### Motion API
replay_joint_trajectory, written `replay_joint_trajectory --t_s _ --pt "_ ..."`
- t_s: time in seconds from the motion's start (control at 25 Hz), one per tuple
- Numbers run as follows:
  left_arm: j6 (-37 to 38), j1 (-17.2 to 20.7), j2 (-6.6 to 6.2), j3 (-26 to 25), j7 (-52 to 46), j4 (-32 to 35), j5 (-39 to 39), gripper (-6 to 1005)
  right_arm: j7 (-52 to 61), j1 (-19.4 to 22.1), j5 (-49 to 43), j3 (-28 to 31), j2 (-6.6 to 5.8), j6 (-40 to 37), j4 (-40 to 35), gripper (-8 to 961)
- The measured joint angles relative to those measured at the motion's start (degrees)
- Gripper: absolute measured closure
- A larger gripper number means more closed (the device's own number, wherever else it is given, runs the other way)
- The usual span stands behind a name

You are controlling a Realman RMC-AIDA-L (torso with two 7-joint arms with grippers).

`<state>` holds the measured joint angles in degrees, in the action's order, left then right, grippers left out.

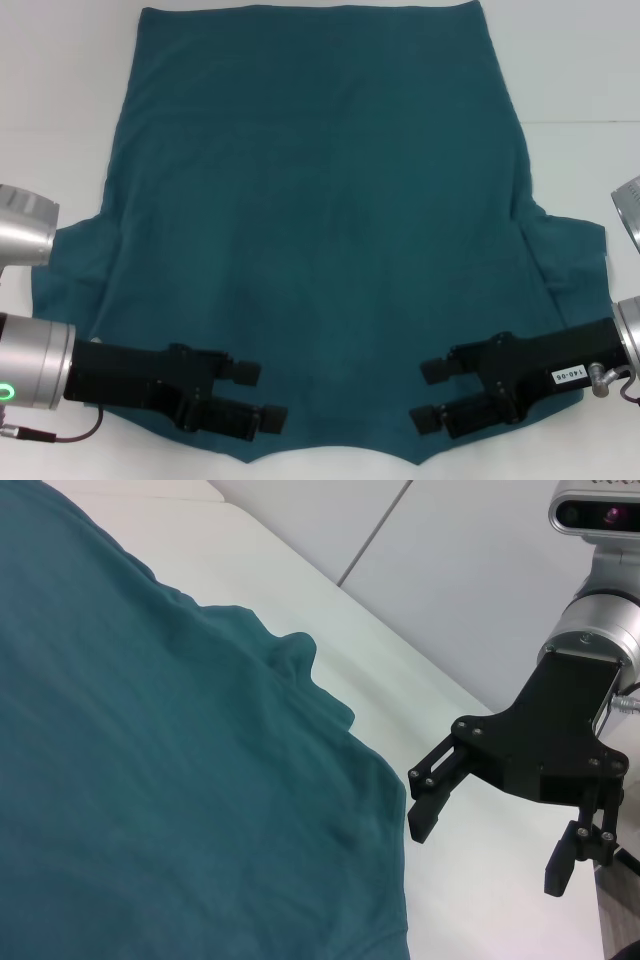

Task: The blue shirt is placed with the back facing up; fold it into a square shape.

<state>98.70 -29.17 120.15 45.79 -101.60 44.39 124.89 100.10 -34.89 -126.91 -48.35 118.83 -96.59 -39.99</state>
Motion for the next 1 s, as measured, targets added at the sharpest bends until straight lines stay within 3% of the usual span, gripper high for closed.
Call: replay_joint_trajectory --t_s 0.64,0.72,0.88,1.0 --pt "-0.02 0.17 -0.02 -1.22 -0.95 0.02 -0.4 67 1.86 -0.04 0.07 1.3 -0.01 0.76 0.0 70" --pt "-2.55 0.03 -0.12 -4.68 -5.46 0.06 -0.72 67 5.84 -0.47 0.25 3.74 -0.08 2.77 -0.07 70" --pt "-12.84 -0.3 -1.42 -16.14 -24.88 -0.23 -0.63 67 19.16 -1.73 0.79 9.55 -0.86 10.07 0.44 69" --pt "-17.69 0.97 -2.2 -21.7 -36.0 -1.09 -0.75 66 27.4 -2.36 0.97 11.02 -1.64 14.92 1.25 69"
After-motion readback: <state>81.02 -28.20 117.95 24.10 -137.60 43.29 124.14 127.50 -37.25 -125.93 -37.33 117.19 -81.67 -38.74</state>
